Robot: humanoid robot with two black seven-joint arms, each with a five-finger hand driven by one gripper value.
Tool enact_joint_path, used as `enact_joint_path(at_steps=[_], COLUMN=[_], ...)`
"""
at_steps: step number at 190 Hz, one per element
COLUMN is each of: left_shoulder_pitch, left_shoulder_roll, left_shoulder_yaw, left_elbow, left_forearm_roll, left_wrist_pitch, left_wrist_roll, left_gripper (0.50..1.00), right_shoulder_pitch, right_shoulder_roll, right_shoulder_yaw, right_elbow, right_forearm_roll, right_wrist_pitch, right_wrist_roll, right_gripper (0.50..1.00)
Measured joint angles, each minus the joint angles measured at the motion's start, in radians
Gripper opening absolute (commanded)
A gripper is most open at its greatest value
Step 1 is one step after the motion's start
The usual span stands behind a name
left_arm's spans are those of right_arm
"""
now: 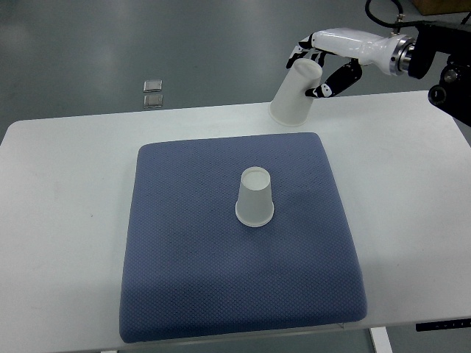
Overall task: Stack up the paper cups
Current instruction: 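Lift the grasped cup with the right hand and tilt it over, then move the inverted cup over the center cup and lower it on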
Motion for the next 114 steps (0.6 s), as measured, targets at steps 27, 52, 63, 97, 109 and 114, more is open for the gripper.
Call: enact_joint_path(at_steps=[27, 52, 63, 97, 109, 114], left_shoulder_pitch=[0.000, 0.000, 0.000, 0.000, 0.000, 0.000], left_shoulder_roll=[0.000, 0.000, 0.000, 0.000, 0.000, 0.000], left_shoulder_yaw=[0.000, 0.000, 0.000, 0.000, 0.000, 0.000], left_elbow=[0.000, 0.000, 0.000, 0.000, 0.000, 0.000], left_forearm_roll=[0.000, 0.000, 0.000, 0.000, 0.000, 0.000], left_wrist_pitch=[0.000, 0.000, 0.000, 0.000, 0.000, 0.000], left_wrist_roll=[0.000, 0.000, 0.000, 0.000, 0.000, 0.000], left_gripper=[1.000, 1.000, 1.000, 1.000, 1.000, 1.000], right_shoulder_pitch=[0.018, 0.019, 0.014, 0.008, 0.001, -0.004], right_shoulder_roll=[-0.039, -0.049, -0.045, -0.029, -0.020, -0.016], right_shoulder_yaw=[0.008, 0.028, 0.030, 0.031, 0.030, 0.029], right_elbow=[0.137, 0.204, 0.217, 0.250, 0.253, 0.253], right_forearm_roll=[0.001, 0.002, 0.002, 0.011, 0.012, 0.012], right_wrist_pitch=[0.070, 0.130, 0.144, 0.161, 0.164, 0.165], right_wrist_roll=[0.014, 0.016, 0.016, 0.012, 0.009, 0.008], right_gripper=[0.500, 0.500, 0.500, 0.500, 0.500, 0.500])
